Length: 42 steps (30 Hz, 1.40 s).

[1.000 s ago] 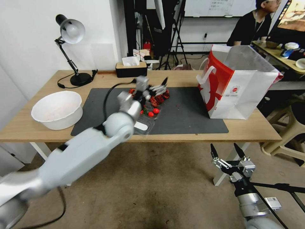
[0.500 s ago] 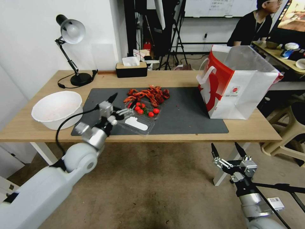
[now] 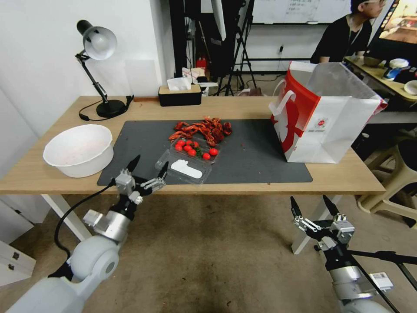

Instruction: Pick up the trash from the table and place it into the takeout bag.

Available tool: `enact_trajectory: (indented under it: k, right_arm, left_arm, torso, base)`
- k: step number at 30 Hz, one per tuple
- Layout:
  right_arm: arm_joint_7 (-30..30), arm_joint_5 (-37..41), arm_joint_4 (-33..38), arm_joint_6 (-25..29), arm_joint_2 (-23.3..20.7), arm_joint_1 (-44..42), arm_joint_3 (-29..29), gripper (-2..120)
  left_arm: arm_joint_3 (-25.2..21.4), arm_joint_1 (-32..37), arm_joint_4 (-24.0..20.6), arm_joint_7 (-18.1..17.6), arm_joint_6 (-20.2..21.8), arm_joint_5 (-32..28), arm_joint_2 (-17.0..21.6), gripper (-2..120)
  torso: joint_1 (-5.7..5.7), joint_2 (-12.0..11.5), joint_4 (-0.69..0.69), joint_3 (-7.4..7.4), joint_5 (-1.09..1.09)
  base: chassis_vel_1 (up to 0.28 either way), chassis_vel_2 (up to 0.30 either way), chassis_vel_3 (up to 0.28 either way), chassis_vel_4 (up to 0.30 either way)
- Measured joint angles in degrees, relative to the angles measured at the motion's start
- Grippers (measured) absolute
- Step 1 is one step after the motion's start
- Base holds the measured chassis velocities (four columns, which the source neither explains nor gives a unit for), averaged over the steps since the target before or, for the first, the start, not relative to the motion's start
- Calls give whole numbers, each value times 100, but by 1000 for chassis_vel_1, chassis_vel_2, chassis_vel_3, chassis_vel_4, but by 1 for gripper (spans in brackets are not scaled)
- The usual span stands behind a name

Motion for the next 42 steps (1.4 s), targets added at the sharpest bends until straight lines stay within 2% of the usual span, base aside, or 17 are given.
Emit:
enact_trajectory:
  k: [2,5,7,12,21,28,34,42]
  right_arm:
    - [-8,25,-2,6,-2,2,17,100]
    - [-70,176,-37,8,-50,22,78,100]
    - [-83,193,-41,10,-56,24,85,100]
    - [-178,326,-53,53,-73,37,82,100]
    - [-267,356,-24,-23,-56,42,51,100]
    - [-590,410,-97,-46,-82,177,17,100]
    - [-535,401,-95,-124,-92,242,-68,100]
    - [-505,389,-90,-141,-92,241,-74,100]
  left_arm:
    - [-75,145,-48,-135,25,133,-39,100]
    - [-282,670,-235,-694,236,452,-200,100]
    - [-301,718,-246,-727,241,474,-214,100]
    - [-455,1244,-281,-1066,92,725,-410,100]
    - [-514,1478,-312,-1169,-59,909,-588,100]
    - [-451,1616,-336,-1410,-147,1227,-831,100]
    - [-428,1716,-257,-1390,-302,1236,-1004,100]
    - [-422,1710,-250,-1373,-304,1221,-1007,100]
  torso:
    - [0,0,-1,0,-1]
    - [0,0,1,0,-1]
    - [0,0,1,0,-2]
    - [0,0,1,0,-2]
    - [0,0,0,0,-2]
    - [0,-1,0,1,-1]
    - [0,-1,1,1,-1]
    - [1,-1,0,1,-1]
  base:
    - [0,0,0,0]
    - [0,0,0,0]
    - [0,0,0,0]
    - [0,0,0,0]
    - [0,0,0,0]
    - [0,0,0,0]
    - [0,0,0,0]
    - [0,0,0,0]
